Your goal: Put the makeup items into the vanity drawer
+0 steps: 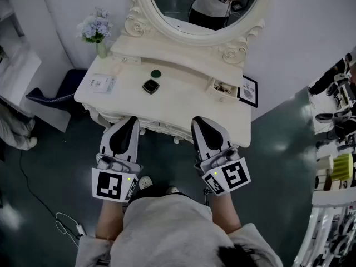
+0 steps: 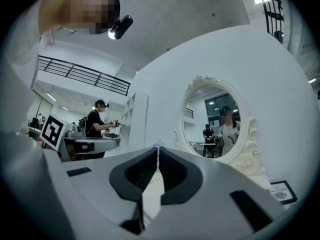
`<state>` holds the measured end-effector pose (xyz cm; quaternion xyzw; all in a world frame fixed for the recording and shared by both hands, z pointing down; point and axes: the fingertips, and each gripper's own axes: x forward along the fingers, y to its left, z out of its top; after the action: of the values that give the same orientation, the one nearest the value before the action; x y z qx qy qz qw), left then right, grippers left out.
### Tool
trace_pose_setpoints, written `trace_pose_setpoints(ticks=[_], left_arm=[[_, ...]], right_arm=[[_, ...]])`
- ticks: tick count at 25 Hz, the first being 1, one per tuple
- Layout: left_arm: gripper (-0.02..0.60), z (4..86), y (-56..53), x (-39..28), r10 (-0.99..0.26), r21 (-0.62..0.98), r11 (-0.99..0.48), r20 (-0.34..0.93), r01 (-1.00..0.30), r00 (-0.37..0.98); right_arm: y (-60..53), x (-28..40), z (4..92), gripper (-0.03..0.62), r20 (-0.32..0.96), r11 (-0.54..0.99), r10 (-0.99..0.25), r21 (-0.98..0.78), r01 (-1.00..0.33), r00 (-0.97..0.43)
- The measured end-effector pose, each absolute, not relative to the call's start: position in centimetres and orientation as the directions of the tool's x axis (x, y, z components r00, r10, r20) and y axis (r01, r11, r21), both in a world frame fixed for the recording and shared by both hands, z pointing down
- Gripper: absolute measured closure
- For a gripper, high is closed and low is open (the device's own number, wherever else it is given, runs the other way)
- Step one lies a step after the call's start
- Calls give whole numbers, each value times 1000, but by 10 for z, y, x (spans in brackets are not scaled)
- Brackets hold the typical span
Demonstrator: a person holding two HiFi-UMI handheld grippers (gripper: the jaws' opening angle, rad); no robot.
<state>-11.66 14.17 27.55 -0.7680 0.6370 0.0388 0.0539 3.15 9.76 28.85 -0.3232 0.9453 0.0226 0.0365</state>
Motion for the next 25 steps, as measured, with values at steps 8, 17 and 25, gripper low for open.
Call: trace_pose_setpoints(ticks=[8,17,25], left_arm=[[568,276,134,-131,-974,-30,-187,-126,-982,190],[568,283,119,-152,-966,-39,-227,-115,-973,230],[568,293,107,-160,-954,-41,-279,-97,-959,282]], right_arm=[[91,18,288,569,-88,786,-615,17,-619,-784],[77,2,291,569,-112,752,-655,-5,-659,-747],[75,-2,299,569,-103,713,-698,-6,-701,-709]])
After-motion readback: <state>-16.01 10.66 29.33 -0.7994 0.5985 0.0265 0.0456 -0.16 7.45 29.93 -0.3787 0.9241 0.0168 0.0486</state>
